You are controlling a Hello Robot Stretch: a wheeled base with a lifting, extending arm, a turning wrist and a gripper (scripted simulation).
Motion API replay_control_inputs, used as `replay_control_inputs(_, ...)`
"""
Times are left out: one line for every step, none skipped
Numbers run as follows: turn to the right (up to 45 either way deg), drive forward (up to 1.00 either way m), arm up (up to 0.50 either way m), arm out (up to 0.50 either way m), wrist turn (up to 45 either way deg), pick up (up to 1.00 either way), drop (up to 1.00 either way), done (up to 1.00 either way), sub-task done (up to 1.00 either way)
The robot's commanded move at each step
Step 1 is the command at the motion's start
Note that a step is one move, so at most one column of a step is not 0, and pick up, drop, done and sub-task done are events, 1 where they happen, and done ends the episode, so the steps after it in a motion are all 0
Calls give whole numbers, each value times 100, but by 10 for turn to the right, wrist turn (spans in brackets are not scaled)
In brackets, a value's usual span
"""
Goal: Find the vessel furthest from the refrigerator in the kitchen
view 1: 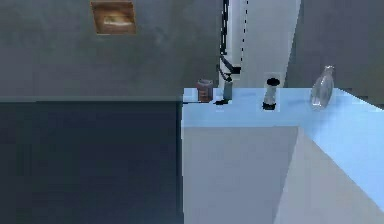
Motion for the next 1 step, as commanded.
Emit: replay_control_inputs(0, 35, 0, 0, 0, 0, 0, 0, 0)
